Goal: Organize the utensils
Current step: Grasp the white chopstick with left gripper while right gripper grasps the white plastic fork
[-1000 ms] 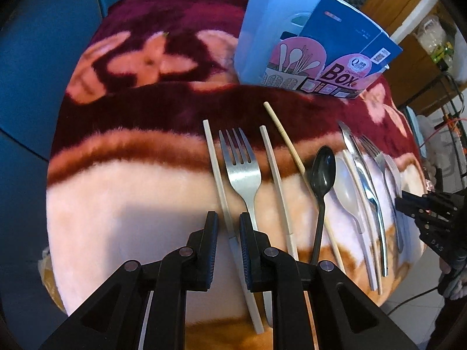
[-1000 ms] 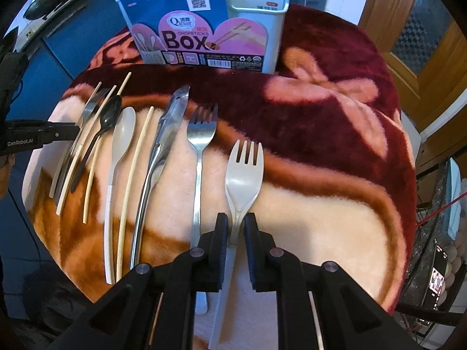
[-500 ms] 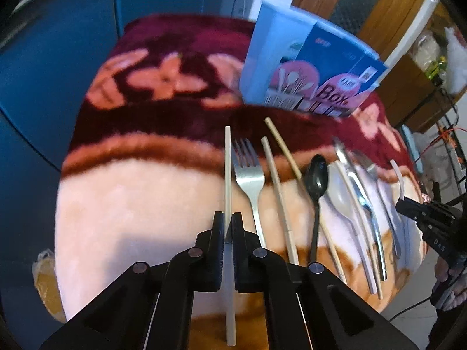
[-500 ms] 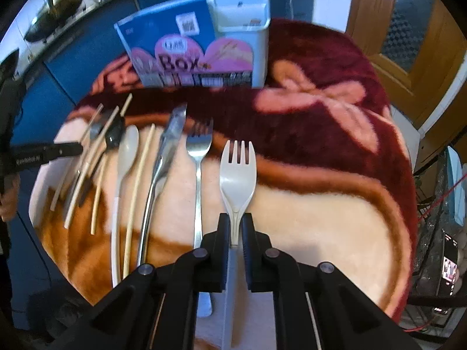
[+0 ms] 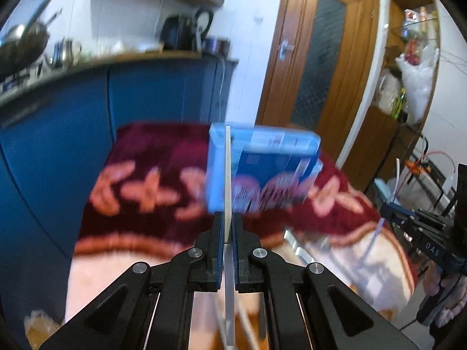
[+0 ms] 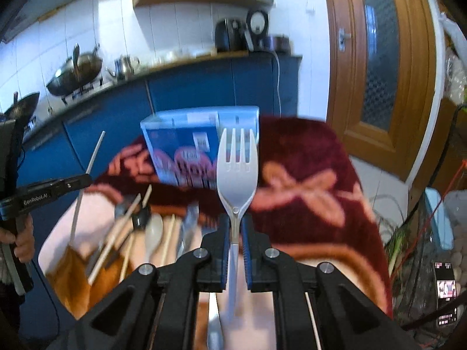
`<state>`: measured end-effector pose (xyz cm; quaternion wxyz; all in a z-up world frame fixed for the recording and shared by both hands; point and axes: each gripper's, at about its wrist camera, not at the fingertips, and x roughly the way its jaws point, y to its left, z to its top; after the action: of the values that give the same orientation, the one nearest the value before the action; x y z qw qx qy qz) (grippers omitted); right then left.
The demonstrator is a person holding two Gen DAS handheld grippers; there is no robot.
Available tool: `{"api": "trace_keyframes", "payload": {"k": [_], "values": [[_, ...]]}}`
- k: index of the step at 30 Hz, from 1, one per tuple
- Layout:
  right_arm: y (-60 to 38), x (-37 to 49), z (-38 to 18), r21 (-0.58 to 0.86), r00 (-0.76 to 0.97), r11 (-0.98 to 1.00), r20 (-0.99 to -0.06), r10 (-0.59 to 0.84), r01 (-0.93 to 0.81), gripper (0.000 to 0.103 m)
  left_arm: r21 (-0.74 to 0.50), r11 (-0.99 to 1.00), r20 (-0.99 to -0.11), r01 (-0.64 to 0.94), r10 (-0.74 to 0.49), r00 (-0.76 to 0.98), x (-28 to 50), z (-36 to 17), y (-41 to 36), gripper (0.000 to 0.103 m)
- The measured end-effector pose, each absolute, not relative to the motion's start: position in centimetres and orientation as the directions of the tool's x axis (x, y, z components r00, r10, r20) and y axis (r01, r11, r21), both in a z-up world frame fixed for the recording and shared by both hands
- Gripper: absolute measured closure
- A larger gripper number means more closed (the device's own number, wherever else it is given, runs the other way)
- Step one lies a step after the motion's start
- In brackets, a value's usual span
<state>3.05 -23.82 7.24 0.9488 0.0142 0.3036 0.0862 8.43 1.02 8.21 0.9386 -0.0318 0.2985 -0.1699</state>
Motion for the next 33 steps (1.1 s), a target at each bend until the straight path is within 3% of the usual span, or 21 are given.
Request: {"api": "trace_keyframes", "payload": {"k": [8,18,26,33], "values": [[-22.7,5.2,11.0,0.037,0.885,0.988,-0.439,0.152,-0.151,0.094,-0.143,0.941,-0.387,0.305,-0.337,0.858,11.3,12.3,-1.0,0.098],[-23.2,9.5,13.9,0.06,0.918,0.988,-0.366,0.154,-0.141,0.094,-0.197,0.95,-0.23,0.244,-0.287,0.93,16.7,14.6,-1.5,0.098],[-23.2,12.5,13.2,0.069,0.913,0.986,-0.372,0.167,-0.152,0.094,-0.201,0.965,-0.182,0.167,-0.204,0.962,20.5,12.7,-2.6,0.098],[-23.2,15.1,11.5,0.07,0.887,0.986,-0.431,0.167,-0.151,0.094,-0.183,0.973,-0.203,0.139,-0.176,0.963,21.1,9.3,-3.3,0.098]]}}
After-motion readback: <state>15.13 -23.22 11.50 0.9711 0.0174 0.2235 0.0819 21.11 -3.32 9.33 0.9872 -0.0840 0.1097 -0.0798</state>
